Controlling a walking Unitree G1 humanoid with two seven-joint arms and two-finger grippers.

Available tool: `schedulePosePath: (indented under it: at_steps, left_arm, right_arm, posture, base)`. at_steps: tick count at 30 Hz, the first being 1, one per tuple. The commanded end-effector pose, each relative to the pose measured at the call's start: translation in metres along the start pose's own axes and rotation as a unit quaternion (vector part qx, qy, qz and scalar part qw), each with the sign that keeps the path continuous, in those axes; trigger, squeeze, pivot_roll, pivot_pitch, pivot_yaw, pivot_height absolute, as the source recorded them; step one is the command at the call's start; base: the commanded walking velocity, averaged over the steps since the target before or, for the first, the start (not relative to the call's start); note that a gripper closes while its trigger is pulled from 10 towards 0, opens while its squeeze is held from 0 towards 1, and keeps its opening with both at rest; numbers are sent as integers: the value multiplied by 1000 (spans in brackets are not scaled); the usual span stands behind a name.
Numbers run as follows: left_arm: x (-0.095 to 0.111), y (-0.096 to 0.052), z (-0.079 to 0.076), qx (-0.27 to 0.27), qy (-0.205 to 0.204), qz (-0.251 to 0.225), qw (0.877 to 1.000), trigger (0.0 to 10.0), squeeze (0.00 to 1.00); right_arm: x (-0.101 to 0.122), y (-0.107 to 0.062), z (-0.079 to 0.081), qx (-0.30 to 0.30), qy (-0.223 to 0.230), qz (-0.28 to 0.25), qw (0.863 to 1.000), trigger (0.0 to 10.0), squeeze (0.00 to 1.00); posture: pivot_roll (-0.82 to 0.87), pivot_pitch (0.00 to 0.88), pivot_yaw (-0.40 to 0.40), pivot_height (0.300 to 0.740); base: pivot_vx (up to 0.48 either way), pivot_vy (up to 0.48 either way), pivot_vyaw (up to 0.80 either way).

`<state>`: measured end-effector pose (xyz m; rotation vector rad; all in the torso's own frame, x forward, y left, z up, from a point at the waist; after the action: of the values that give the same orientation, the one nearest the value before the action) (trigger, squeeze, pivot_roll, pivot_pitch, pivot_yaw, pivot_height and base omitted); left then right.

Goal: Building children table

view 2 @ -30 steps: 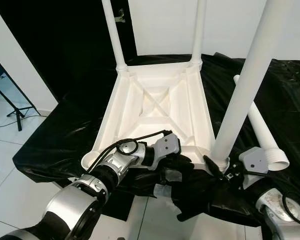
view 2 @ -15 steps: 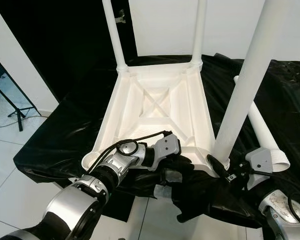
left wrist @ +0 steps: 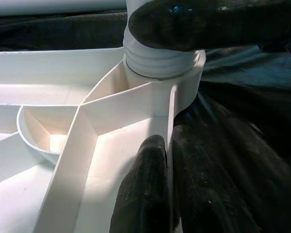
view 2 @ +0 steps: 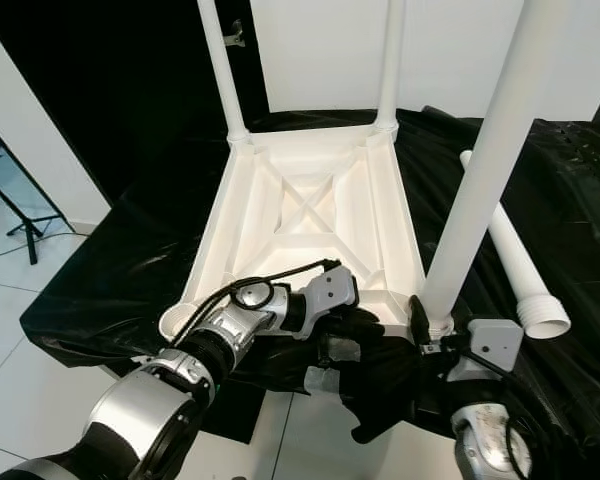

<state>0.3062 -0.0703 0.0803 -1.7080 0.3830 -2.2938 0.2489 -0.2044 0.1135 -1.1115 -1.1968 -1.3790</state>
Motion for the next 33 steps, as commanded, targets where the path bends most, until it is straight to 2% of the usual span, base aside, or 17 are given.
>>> schedulePosePath:
  at_steps: [1,3,4,5,11,12,13,14,18,19,23,24,25,30,33]
  left_arm:
    - [-40,-1,-8,65,-63,68,994,10000,0]
    - [-40,-1,-8,65,-63,68,994,10000,0]
    - [-40,0,-8,65,-63,67,994,10000,0]
    - [-40,0,-9,64,-64,67,994,10000,0]
    - [-41,1,-11,62,-65,66,994,10000,0]
    - [-41,1,-12,62,-66,66,994,10000,0]
    - [-41,1,-12,62,-66,66,994,10000,0]
    - [-41,2,-12,61,-66,65,994,10000,0]
    - [-39,3,-11,61,-65,64,994,10000,0]
    - [-39,3,-11,61,-64,64,994,10000,0]
    - [-40,3,-11,62,-64,65,994,10000,0]
    - [-40,3,-12,61,-64,66,994,10000,0]
    - [-40,3,-12,61,-63,66,994,10000,0]
    - [-40,3,-12,60,-63,66,994,10000,0]
    - [-40,3,-12,62,-62,66,994,10000,0]
  right_arm:
    - [-12,0,-15,-49,-4,24,999,0,0]
    - [-12,0,-15,-49,-4,24,999,0,0]
    - [-12,1,-14,-46,-9,26,999,10000,0]
    - [-11,2,-13,-37,-8,24,999,10000,1000]
    - [-5,6,-11,-19,-22,14,999,10000,1000]
    - [-2,8,-11,1,-42,14,999,10000,365]
    - [-2,8,-11,1,-42,14,999,10000,365]
    - [0,10,-10,24,-61,16,998,10000,0]
    - [3,11,-8,67,-89,21,994,10000,0]
    - [7,10,-8,96,-102,27,990,10000,0]
    - [10,9,-9,116,-108,34,987,10000,0]
    - [10,7,-8,132,-107,41,985,4745,0]
    - [8,5,-7,150,-105,53,982,0,0]
    - [3,-1,-2,177,-100,72,976,0,0]
    - [-6,-5,6,175,-71,84,978,0,0]
  posture:
    - [11,0,73,740]
    - [11,0,73,740]
    - [9,0,73,740]
    - [5,0,74,740]
    - [1,0,75,740]
    - [-3,0,73,740]
    - [-3,0,73,740]
    - [-2,0,73,740]
    - [-6,0,75,740]
    - [-8,0,76,740]
    - [-9,0,76,740]
    - [-10,0,78,740]
    - [-10,0,78,740]
    - [-8,0,77,740]
    - [-3,0,76,740]
  base:
    - [0,0,0]
    - [0,0,0]
    - [0,0,0]
    - [0,0,0]
    - [0,0,0]
    - [0,0,0]
    - [0,0,0]
    - [0,0,0]
    - [0,0,0]
    - [0,0,0]
    - [0,0,0]
    - [0,0,0]
    - [0,0,0]
    - [0,0,0]
    - [0,0,0]
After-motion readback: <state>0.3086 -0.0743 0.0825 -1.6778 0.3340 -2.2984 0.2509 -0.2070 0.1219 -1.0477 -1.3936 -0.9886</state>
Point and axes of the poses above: a point about 5 cm out from each wrist's last joint towards the gripper, its own y axis pointing out of the wrist towards the gripper, its own x axis along the axis of the wrist's last joint, z = x × y, the point moved 5 cm from there along y, pointing out of the wrist towards the gripper, and after that the axes turned 9 degrees about y, right-handed, at the moved point
